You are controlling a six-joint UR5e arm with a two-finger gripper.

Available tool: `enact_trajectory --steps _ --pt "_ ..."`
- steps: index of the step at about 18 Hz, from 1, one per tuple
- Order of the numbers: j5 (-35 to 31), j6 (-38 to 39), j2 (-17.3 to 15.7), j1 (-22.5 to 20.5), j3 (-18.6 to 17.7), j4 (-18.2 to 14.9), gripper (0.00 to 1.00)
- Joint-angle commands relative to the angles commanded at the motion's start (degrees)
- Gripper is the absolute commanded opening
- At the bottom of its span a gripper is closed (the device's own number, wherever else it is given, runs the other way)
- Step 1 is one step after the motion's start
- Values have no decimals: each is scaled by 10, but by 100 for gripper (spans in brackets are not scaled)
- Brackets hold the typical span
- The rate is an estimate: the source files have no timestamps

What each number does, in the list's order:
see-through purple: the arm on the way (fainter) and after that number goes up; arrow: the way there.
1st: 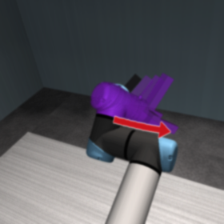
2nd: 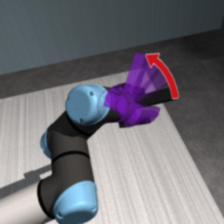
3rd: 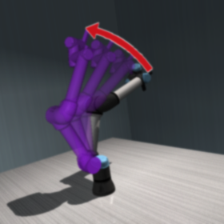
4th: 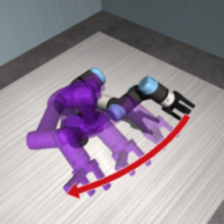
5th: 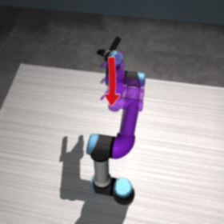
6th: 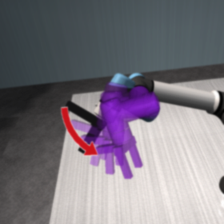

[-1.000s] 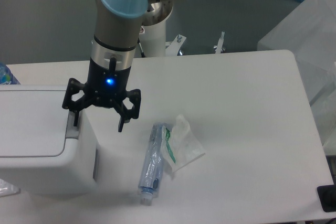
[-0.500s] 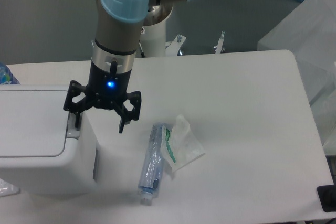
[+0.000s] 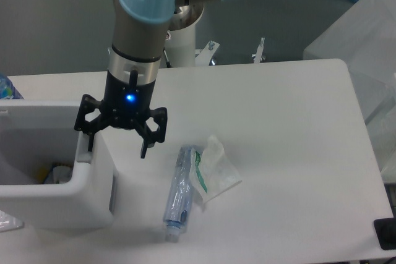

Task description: Open the trash can

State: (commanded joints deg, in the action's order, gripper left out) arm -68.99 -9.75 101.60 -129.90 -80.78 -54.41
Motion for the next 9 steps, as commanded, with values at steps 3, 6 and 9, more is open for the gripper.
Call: enact_trajectory --steps 3,6,9 --pt "-27 -56 -3 -32 19 0 100" --pt "-69 -107 -11 -48 23 -5 100" --pt "-84 -157 -12 -69 26 -7 100"
